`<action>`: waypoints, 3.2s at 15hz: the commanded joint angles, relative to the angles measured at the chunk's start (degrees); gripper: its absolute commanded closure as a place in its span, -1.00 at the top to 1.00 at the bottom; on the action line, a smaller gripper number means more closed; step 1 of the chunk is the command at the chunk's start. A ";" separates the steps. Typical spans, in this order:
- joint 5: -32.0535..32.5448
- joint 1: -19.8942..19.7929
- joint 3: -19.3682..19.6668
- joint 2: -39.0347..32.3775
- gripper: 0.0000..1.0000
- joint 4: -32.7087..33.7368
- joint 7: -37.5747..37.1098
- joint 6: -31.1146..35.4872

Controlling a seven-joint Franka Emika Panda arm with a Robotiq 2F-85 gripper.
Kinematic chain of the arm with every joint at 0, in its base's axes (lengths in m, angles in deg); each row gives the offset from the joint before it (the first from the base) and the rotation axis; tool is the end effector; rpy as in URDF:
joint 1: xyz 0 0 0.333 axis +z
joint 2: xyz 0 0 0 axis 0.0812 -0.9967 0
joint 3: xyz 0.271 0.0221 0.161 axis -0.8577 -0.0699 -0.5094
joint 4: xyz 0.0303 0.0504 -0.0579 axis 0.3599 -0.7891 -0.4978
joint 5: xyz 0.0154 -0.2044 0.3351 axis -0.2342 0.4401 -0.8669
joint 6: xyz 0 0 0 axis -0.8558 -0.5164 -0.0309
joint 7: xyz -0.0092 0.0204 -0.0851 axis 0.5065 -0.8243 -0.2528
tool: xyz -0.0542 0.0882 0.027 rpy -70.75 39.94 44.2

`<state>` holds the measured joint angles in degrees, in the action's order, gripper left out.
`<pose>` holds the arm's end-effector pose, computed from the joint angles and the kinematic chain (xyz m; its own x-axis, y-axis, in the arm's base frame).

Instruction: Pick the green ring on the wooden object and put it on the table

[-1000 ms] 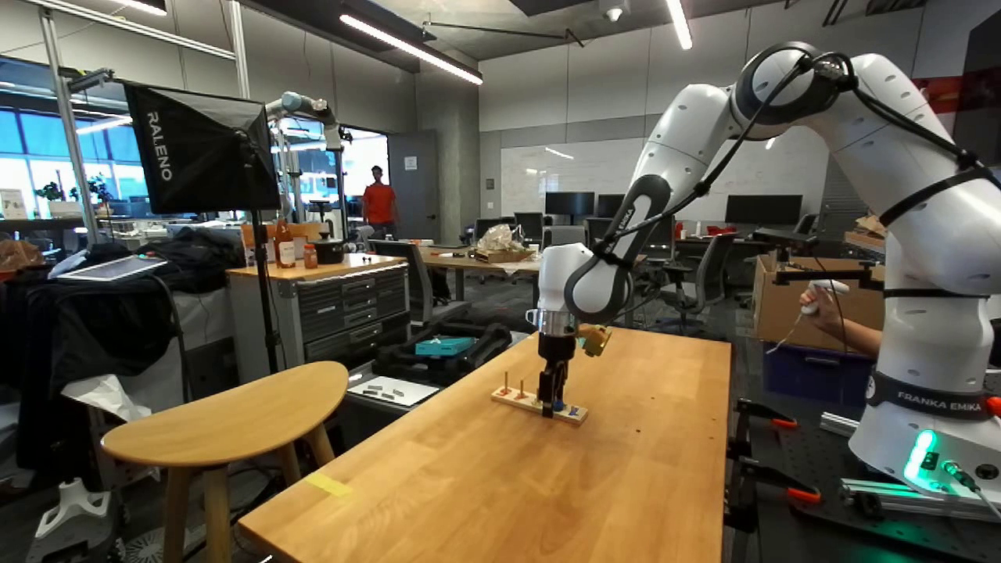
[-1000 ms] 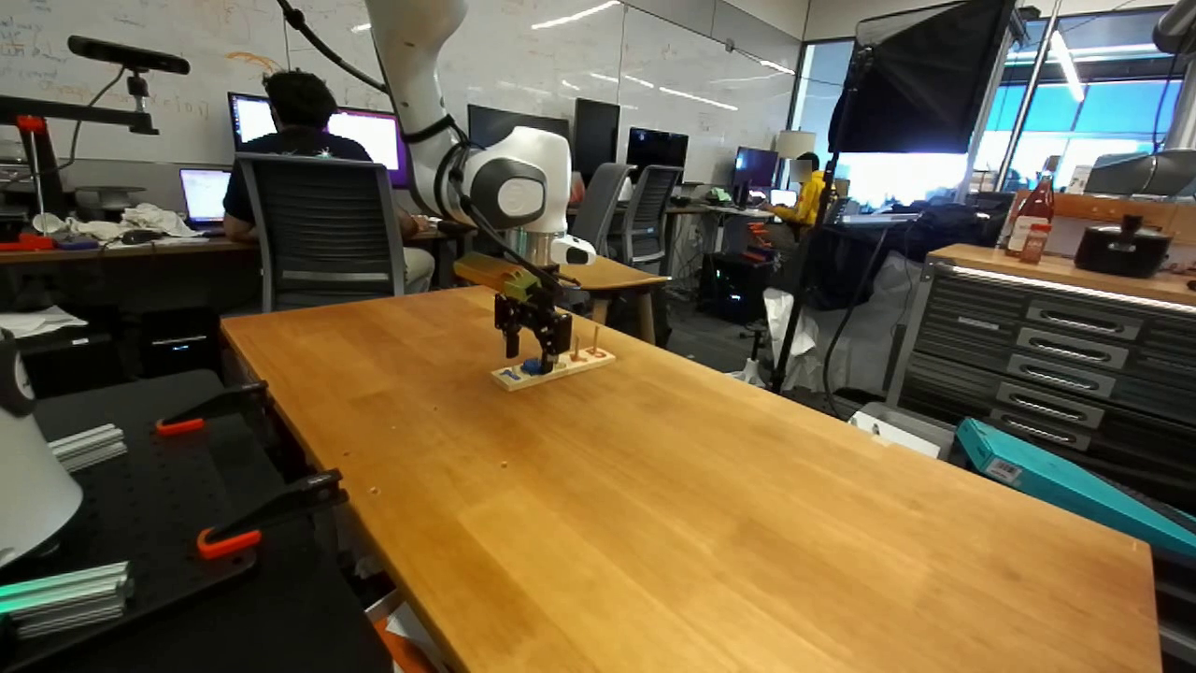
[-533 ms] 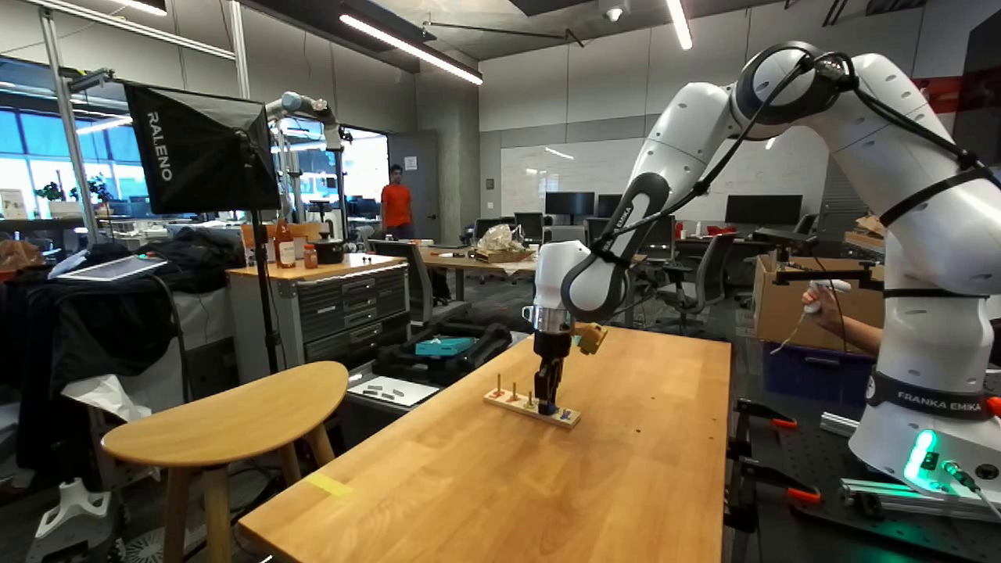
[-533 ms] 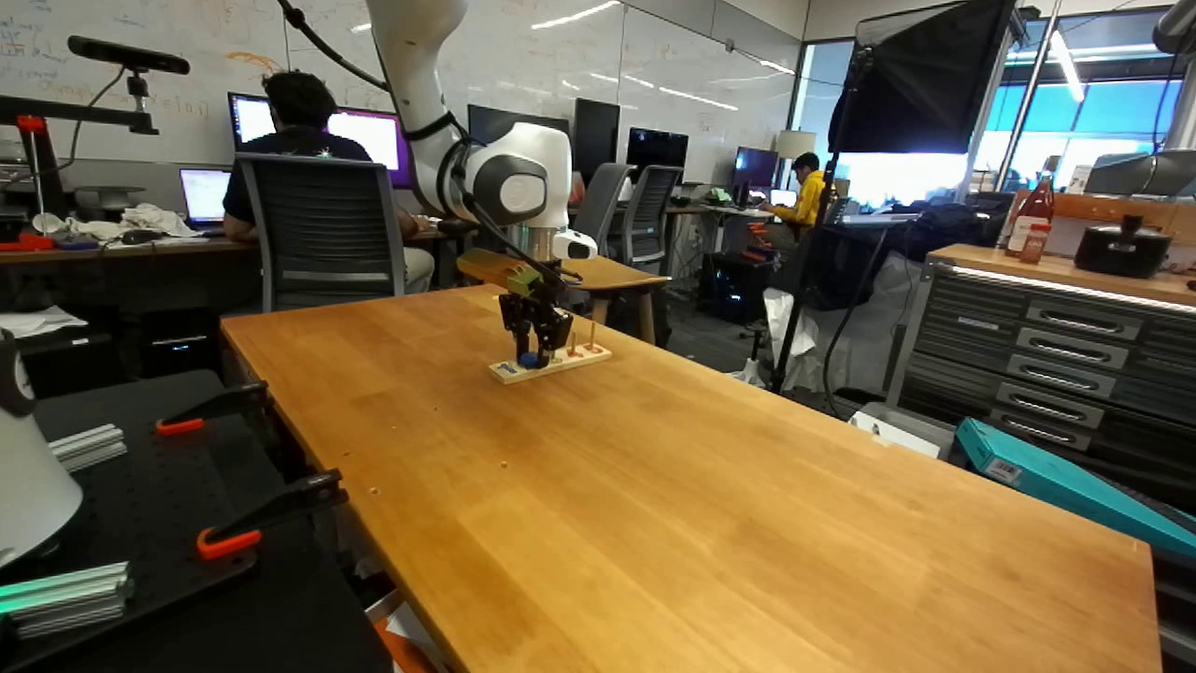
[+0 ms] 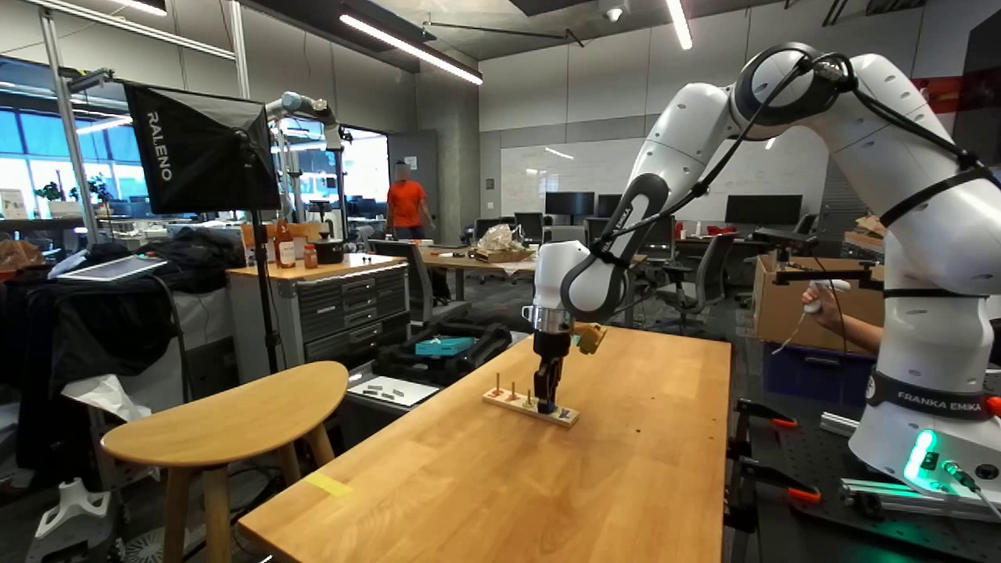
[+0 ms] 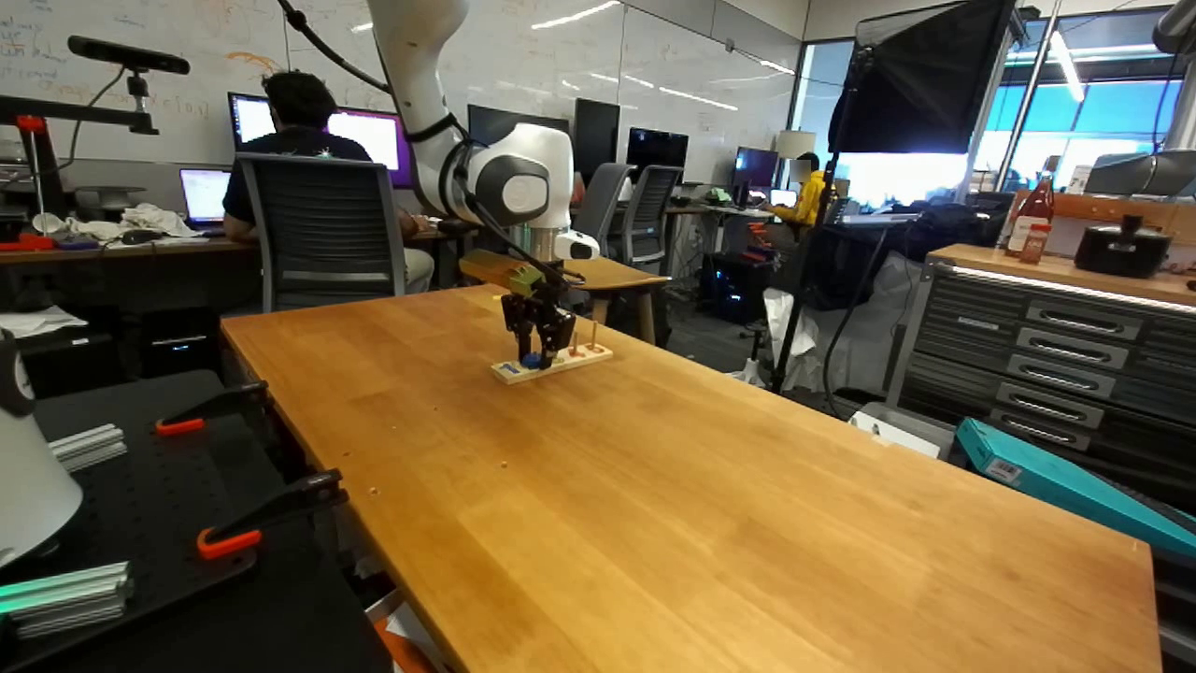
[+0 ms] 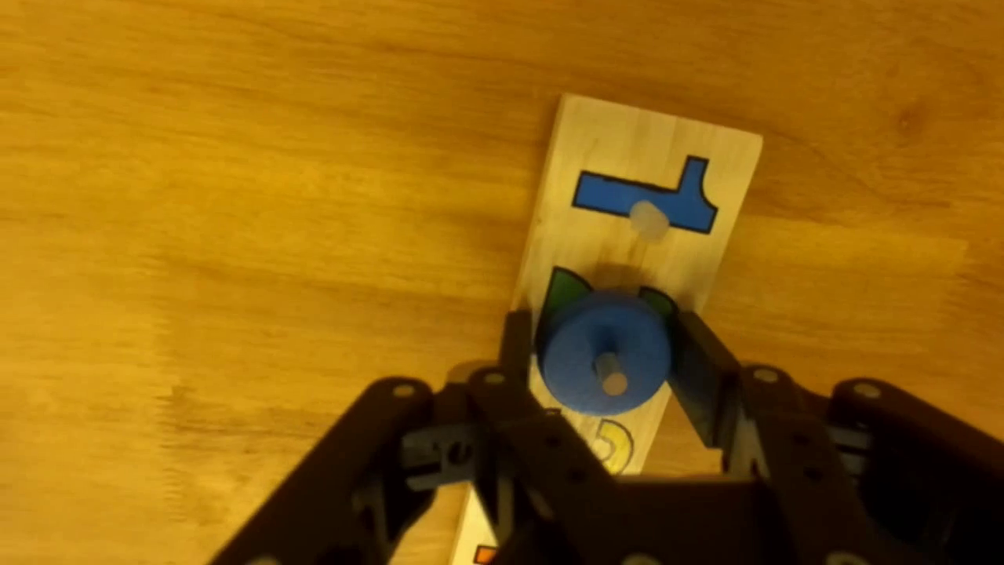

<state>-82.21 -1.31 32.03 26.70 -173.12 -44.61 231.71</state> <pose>0.5756 0.0686 0.1466 0.9855 0.1583 0.0615 0.1597 -0.9870 -0.0199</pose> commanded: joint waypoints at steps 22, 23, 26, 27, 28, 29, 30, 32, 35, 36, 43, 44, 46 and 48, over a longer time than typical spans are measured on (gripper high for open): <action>4.52 -3.34 10.78 3.07 -0.63 8.48 -4.78 -10.65; 5.08 -3.86 11.48 1.79 -0.63 8.92 -4.80 -10.60; 5.64 -5.36 12.51 -3.19 -0.63 10.71 -4.76 -10.57; 5.71 -5.68 12.58 -4.53 -0.63 11.22 -4.77 -10.72; 5.53 -5.83 12.51 -5.44 -0.63 10.99 -4.89 -10.59; 5.33 -5.74 12.35 -6.38 -0.60 11.21 -5.10 -10.77; 4.93 -5.85 12.02 -6.71 0.37 11.41 -4.96 -11.27; 4.54 -5.57 10.75 -4.77 0.53 10.46 -3.89 -12.09; 5.23 -3.82 8.59 3.59 0.98 7.25 -2.31 -15.09; 5.49 -3.44 7.84 5.72 1.00 6.33 -1.53 -15.71; 5.45 -1.84 4.66 24.09 0.98 4.49 -1.26 -36.06; 5.67 -2.07 4.82 26.84 1.00 4.01 -1.48 -39.52; 5.45 -2.79 5.02 31.39 1.00 3.68 -0.60 -45.88; 4.57 -2.81 4.59 27.98 1.00 6.12 -1.24 -44.33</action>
<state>-77.67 -3.65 37.13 54.78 -167.11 -45.81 187.43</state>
